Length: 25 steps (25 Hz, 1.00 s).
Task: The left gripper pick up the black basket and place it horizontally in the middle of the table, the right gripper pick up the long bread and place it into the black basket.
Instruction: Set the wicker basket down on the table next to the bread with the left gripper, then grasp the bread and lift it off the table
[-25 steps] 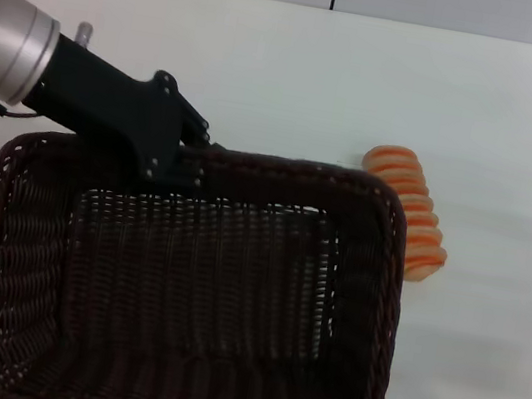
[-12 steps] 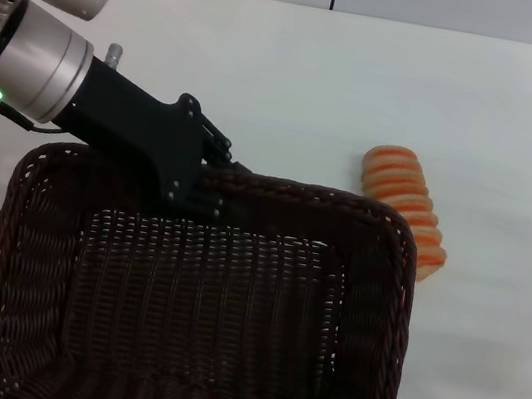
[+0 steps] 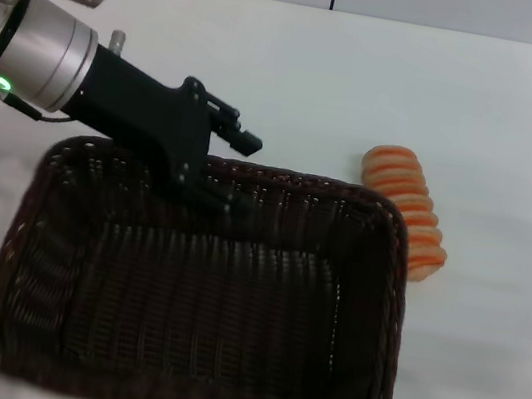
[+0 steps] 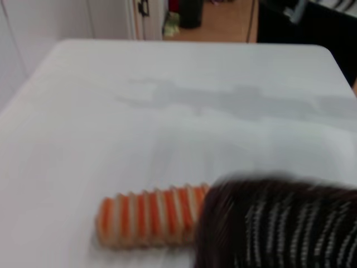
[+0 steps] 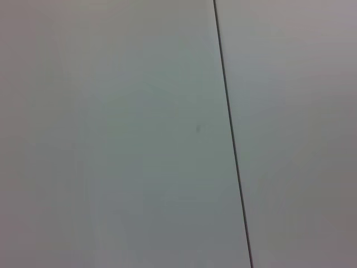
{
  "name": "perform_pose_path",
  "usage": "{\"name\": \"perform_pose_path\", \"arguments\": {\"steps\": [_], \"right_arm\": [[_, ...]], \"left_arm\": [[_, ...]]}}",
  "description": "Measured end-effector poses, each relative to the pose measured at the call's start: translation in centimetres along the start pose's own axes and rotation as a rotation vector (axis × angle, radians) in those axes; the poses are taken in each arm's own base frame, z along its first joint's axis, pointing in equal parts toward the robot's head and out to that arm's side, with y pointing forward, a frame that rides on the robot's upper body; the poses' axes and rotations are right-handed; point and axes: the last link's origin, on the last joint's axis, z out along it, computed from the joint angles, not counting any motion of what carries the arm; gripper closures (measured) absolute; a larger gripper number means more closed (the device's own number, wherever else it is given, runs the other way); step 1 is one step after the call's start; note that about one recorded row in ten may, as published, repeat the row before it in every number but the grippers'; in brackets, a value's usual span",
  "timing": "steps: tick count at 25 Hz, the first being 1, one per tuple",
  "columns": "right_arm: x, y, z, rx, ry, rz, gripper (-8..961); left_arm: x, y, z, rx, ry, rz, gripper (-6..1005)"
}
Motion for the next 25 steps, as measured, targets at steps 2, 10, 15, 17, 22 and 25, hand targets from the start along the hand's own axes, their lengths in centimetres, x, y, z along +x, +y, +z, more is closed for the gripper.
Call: {"name": "perform_pose_path", "arguments": {"steps": [2,10,15,17,22,25], "right_arm": [[0.0,0.1,0.0,-0.003,-0.001,0.003,230],[0.0,1.5,0.0,-0.044,0.024,0.022,230],[0.1,3.5,-0.1,-0.100,0.104,0.055,230],[-0.3,4.6,0.1,-0.125,0.177,0.073,230],[-0.9,5.7,0.7,-0.162,0.339,0.088,230],[-1.3,6.0,1.0,-0.175,0.383,0.087,230]], "left_arm": [[0.2,-0.4,-0.3,0.029,0.026,-0.002,339],[0.6,-2.8,-5.5,0.295,0.361,-0.104,334],[-1.0,-2.5,-9.3,0.462,0.577,-0.185,333],[-1.5,-2.4,-9.9,0.490,0.602,-0.197,333],[-3.9,-1.6,-12.5,0.606,0.653,-0.263,333],[-4.7,-1.2,-13.3,0.638,0.667,-0.288,334]]}}
